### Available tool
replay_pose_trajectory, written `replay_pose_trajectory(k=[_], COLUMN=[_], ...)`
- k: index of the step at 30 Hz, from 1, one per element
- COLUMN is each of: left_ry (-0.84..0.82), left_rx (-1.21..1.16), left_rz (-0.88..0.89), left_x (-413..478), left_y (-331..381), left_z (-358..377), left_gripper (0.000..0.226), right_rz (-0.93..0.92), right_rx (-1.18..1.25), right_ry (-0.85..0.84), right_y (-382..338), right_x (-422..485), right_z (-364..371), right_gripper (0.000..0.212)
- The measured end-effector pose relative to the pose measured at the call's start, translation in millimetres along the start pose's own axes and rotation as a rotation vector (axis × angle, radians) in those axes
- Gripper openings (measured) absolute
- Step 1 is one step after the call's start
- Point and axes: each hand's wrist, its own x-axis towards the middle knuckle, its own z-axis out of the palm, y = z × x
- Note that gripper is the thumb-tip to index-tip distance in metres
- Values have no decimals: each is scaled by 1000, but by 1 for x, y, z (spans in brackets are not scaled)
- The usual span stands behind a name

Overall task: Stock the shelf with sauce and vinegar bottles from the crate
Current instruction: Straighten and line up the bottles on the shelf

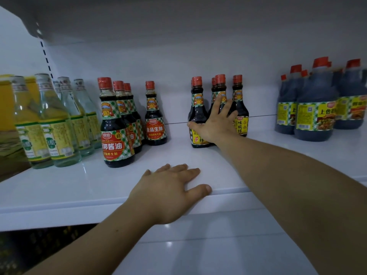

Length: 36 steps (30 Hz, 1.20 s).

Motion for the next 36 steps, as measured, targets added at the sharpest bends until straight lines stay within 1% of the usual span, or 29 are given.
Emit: replay_pose_trajectory(k=[6,9,11,13,16,18,21,24,27,28,29,32,36], left_ry=[15,83,146,161,118,132,180,178,174,158,139,85,25], left_rx=[15,-5,-65,-113,-108,-90,-84,-90,-138,-146,-157,-225,-359], left_rz=[6,32,46,60,80,58,-31,-101,-238,-305,-368,-559,-795], left_x=[3,2,0,-6,-27,-52,-109,-172,-247,-278,-307,-398,-503], left_y=[-1,0,2,3,-6,-22,-59,-98,-138,-153,-168,-210,-245], left_z=[0,-2,-3,-7,-17,-26,-33,-30,-13,-4,7,50,112], left_gripper=[84,76,69,64,66,70,72,72,72,72,72,74,75], right_rz=[-32,-58,-80,-92,-132,-167,-255,-391,-558,-613,-652,-724,-820], right_rx=[-63,-52,-64,-81,-99,-101,-110,-46,49,76,103,159,149], right_ry=[-3,-5,-36,-73,-101,-104,-130,-100,-62,-77,-114,-306,-520], right_y=[8,16,19,20,14,2,-34,-83,-141,-162,-182,-230,-259], right_x=[-16,-37,-55,-76,-109,-131,-167,-208,-263,-287,-312,-393,-503], right_z=[-18,-28,-35,-42,-49,-52,-51,-38,-10,4,19,73,151], right_gripper=[125,118,112,107,103,102,103,95,92,93,94,96,92])
